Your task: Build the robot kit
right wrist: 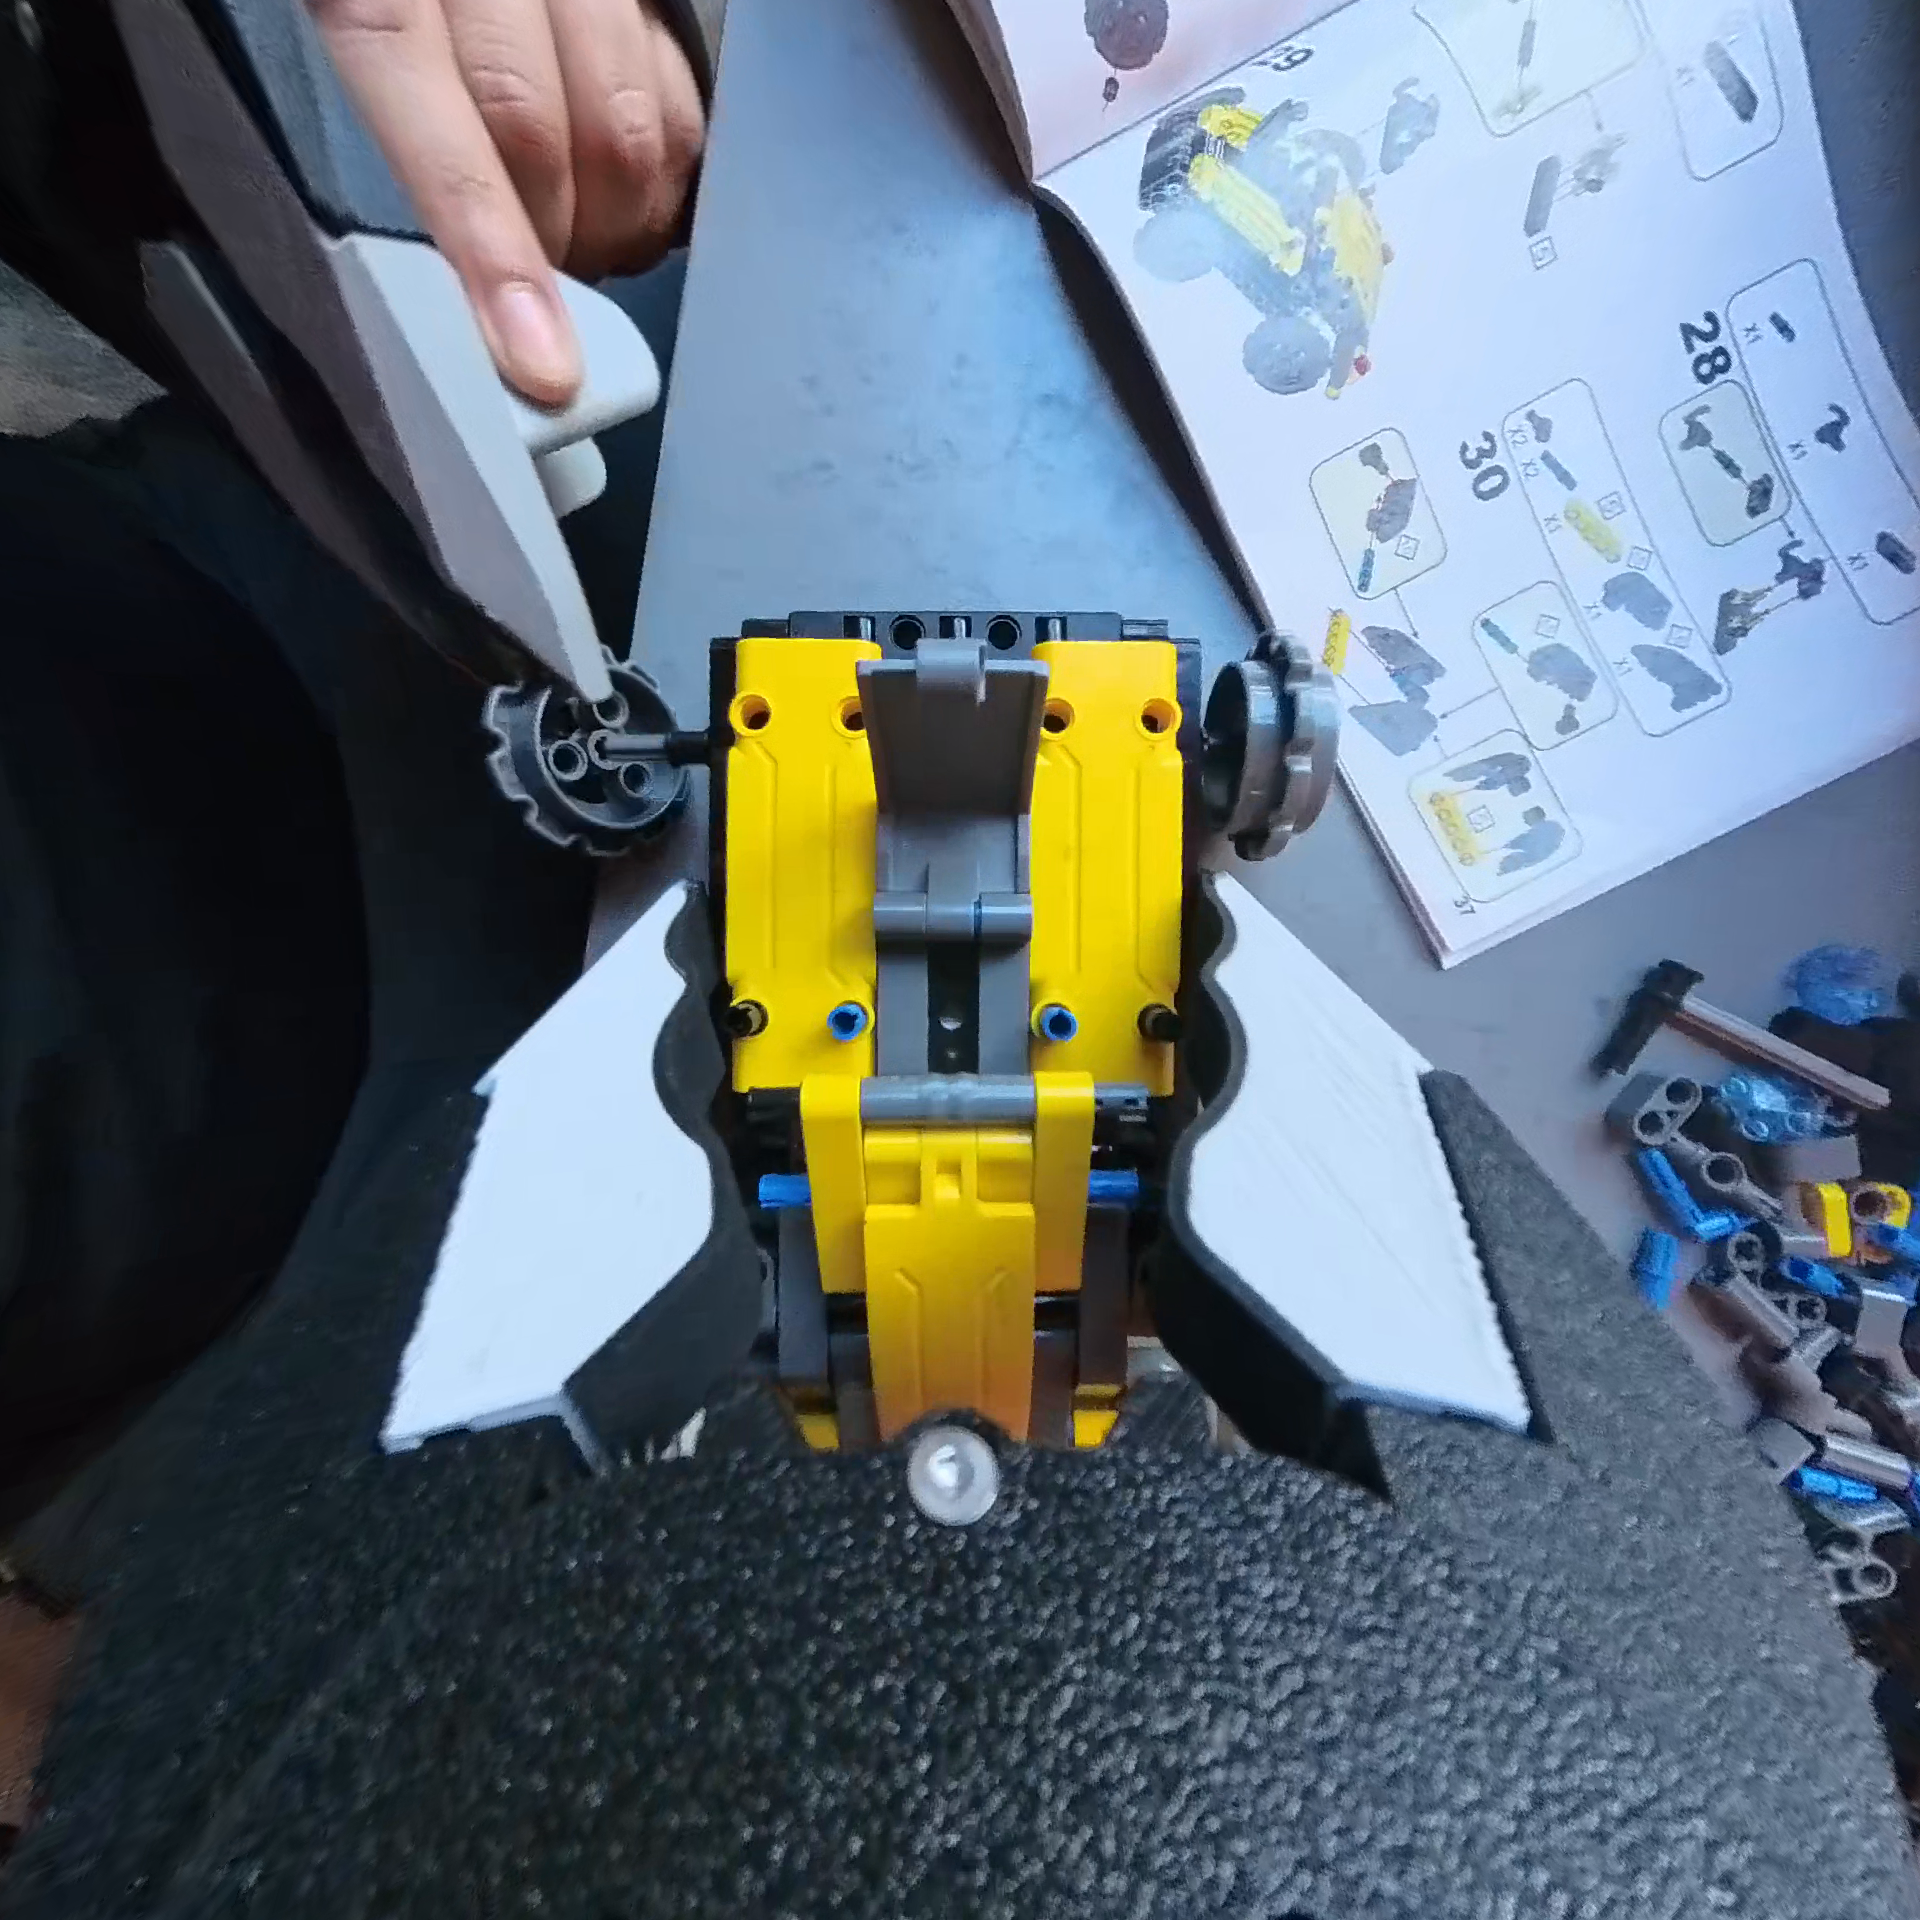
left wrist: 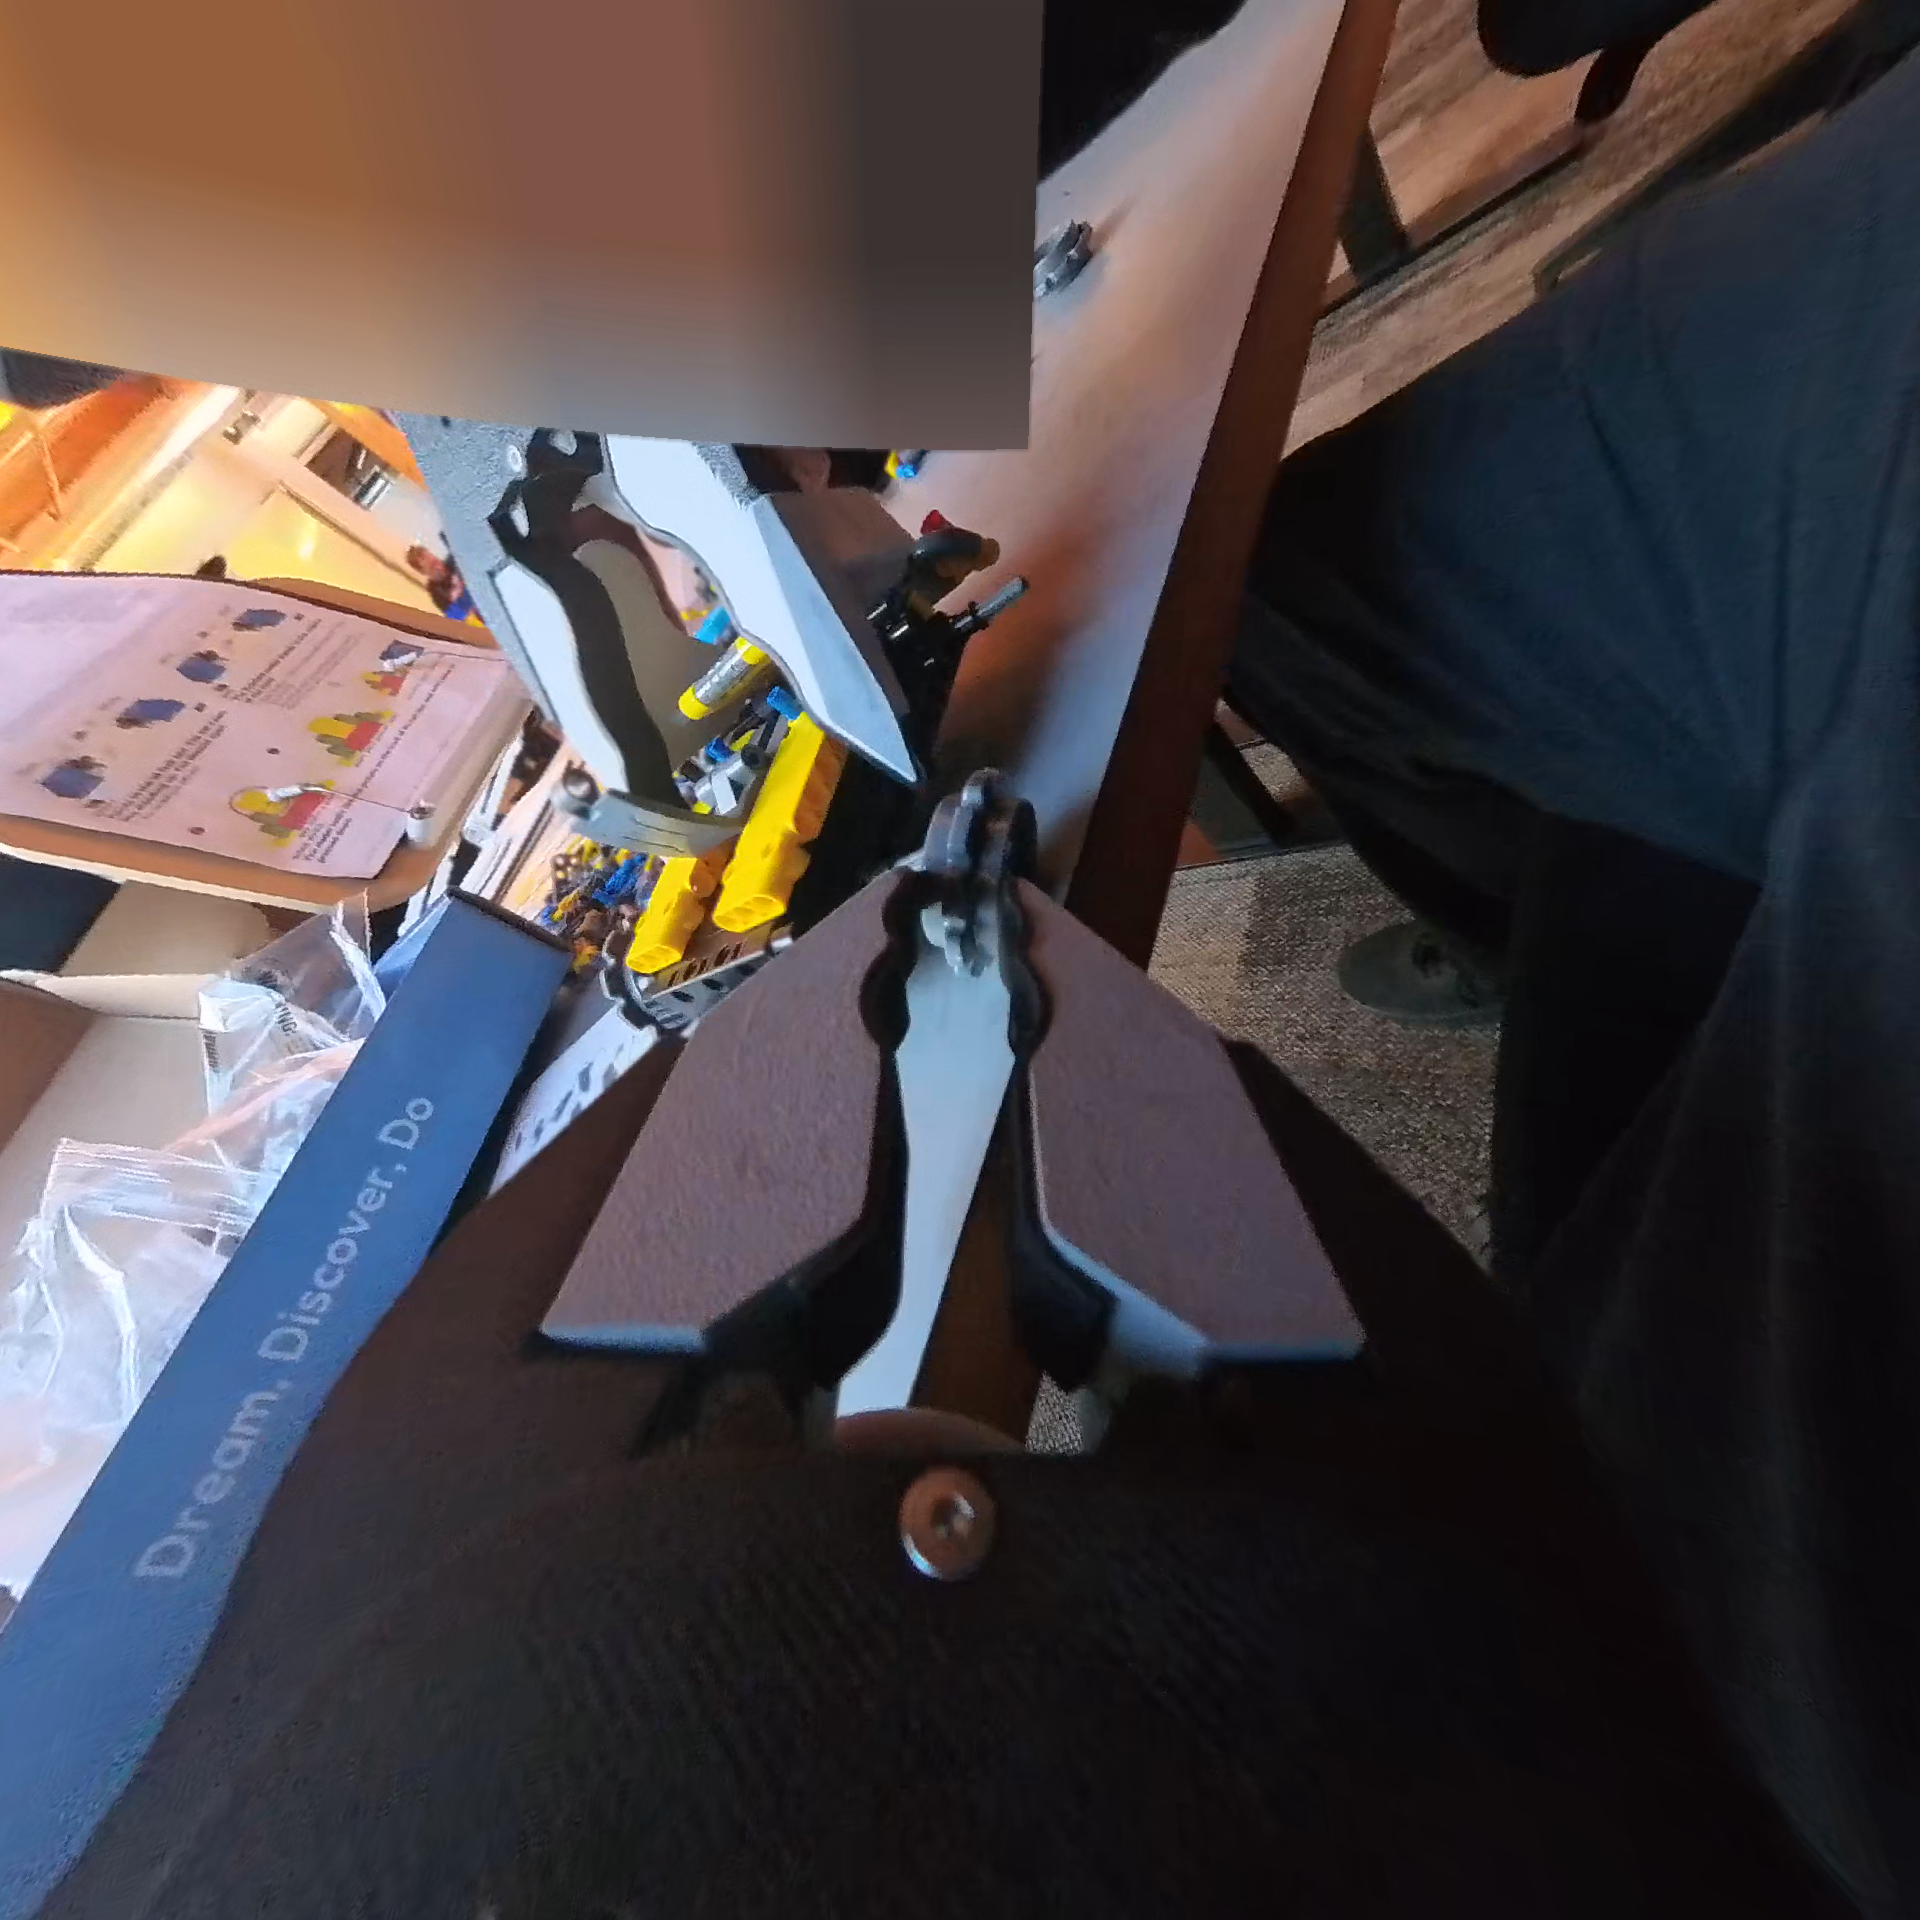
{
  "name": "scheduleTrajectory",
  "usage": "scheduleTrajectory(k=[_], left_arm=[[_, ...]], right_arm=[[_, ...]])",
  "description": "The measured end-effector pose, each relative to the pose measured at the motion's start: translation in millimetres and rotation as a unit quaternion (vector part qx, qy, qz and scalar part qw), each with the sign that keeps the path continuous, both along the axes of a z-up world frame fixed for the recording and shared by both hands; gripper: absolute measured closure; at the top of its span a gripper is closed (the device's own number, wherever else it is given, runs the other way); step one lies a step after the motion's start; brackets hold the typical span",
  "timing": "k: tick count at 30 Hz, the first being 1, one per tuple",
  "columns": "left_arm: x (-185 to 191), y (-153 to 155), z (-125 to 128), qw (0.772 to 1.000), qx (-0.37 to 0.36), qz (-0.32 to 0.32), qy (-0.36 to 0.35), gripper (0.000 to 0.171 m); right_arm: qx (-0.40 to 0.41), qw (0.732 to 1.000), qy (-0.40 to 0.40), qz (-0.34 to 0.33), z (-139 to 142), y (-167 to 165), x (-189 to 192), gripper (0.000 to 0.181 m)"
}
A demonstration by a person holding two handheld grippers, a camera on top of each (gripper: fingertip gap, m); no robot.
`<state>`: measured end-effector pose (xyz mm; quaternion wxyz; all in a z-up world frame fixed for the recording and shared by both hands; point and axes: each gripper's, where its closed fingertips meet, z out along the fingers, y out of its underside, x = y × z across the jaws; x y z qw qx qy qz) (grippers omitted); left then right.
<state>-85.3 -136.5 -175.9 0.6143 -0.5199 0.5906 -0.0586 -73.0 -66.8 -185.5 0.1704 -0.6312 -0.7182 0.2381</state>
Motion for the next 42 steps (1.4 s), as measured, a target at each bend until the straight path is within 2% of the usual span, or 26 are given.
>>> scheduleTrajectory(k=[14, 19, 27, 35, 42], left_arm=[[2.7, -2.3, -1.8, 0.999, 0.035, 0.004, 0.026, 0.160], [3.0, -2.6, -2.8, 0.996, 0.072, 0.015, 0.058, 0.160], [4.8, -2.2, -2.4, 0.996, 0.047, 0.020, 0.068, 0.160], [7.1, -1.7, -2.2, 0.991, 0.047, 0.038, 0.121, 0.160], [6.7, 0.0, -2.1, 0.990, 0.006, 0.058, 0.125, 0.161]], right_arm=[[0.038, 0.999, 0.002, 0.007, -4.2, -1.3, -0.7, 0.090], [0.033, 0.999, 0.004, 0.006, -3.5, -3.3, 0.4, 0.090], [0.030, 1.000, 0.001, 0.004, -3.0, -3.8, 1.9, 0.091], [0.014, 1.000, 0.000, 0.003, -1.0, -6.3, 4.2, 0.091], [0.020, 1.000, 0.012, -0.003, -0.4, -5.8, 6.0, 0.092]])
